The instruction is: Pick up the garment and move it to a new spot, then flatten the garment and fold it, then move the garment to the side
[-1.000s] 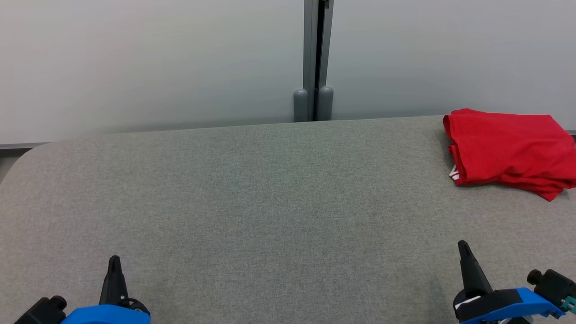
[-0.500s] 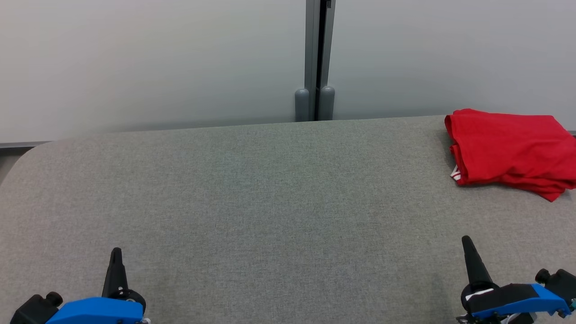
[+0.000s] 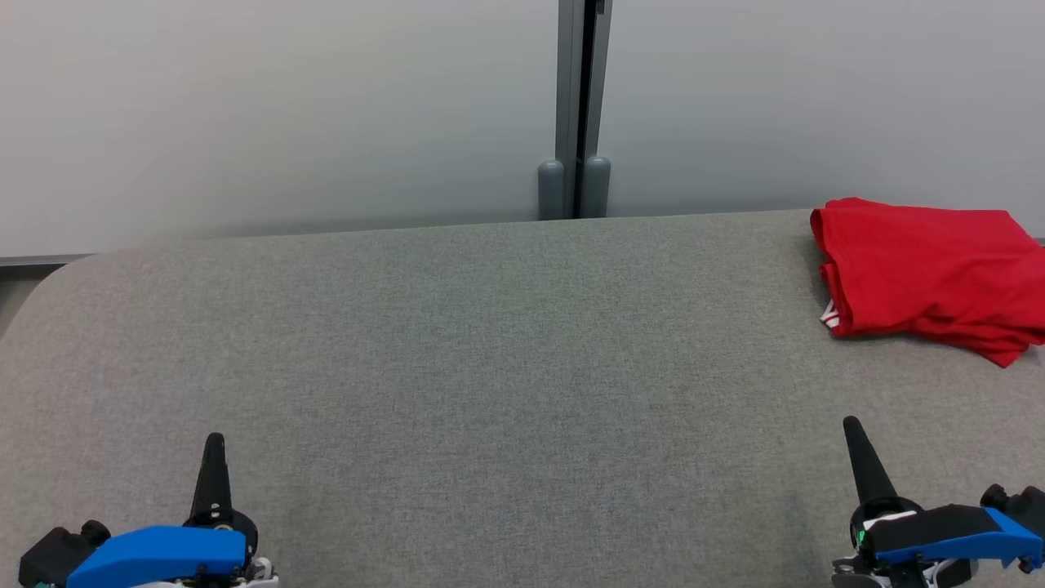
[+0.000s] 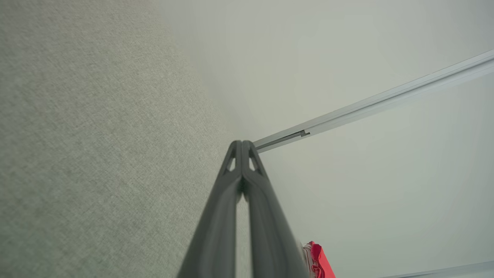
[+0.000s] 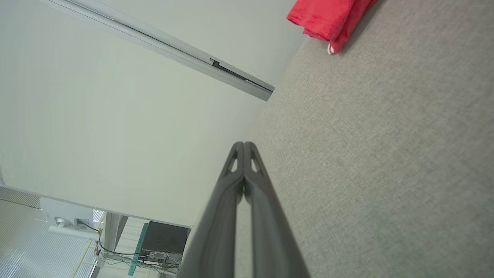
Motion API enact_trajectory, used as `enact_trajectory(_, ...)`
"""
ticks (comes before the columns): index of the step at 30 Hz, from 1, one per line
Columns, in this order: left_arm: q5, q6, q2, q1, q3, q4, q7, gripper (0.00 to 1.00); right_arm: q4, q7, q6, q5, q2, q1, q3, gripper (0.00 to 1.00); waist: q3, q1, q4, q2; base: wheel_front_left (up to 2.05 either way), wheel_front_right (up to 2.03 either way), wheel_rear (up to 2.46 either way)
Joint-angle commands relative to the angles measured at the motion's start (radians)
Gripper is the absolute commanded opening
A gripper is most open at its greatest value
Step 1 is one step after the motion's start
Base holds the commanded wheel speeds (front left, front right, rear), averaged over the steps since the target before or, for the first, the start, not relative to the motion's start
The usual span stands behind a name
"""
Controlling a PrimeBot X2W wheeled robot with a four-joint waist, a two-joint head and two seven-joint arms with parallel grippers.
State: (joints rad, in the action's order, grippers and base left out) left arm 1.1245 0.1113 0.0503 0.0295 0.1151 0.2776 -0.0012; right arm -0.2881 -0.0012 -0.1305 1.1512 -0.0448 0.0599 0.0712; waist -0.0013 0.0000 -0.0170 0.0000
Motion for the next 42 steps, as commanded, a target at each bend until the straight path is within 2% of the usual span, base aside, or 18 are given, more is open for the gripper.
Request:
enact_trajectory(1, 0.025, 0.006, 0.001, 0.028, -0.001, -0.013, 0.007, 0.0, 0.014, 0.007, 0.0, 0.024, -0.006, 0.025, 0.005, 0.0, 0.0, 0.0, 0.0, 0.0, 0.0, 0.0, 0.0)
enact_trajectory(42, 0.393, 0.019, 0.0, 0.075, -0.001, -0.03, 0.097, 0.0, 0.04, 0.097, 0.0, 0.374, -0.008, 0.048, 0.037, 0.0, 0.003, 0.0, 0.013, 0.0, 0.0, 0.0, 0.0)
